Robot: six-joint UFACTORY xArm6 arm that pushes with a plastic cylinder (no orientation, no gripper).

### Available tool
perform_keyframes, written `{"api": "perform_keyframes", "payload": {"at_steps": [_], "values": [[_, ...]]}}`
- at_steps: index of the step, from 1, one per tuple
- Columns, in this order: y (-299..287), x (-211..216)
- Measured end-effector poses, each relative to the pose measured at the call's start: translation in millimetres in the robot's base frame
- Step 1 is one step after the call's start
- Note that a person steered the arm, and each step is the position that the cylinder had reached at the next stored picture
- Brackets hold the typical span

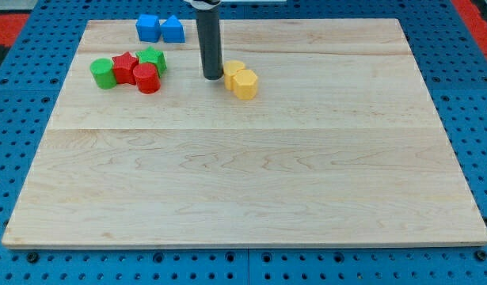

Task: Point at the green star

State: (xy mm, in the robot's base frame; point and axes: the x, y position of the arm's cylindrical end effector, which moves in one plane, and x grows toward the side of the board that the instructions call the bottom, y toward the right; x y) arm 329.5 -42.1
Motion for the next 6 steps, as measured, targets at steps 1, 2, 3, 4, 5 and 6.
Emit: {"api": "perform_keyframes", "payload": {"at_steps": [1, 2, 3, 4, 5, 6], "values": [[9, 1], [12, 1], [6, -20], [-15, -42], [-54, -43], [-76, -43]]}}
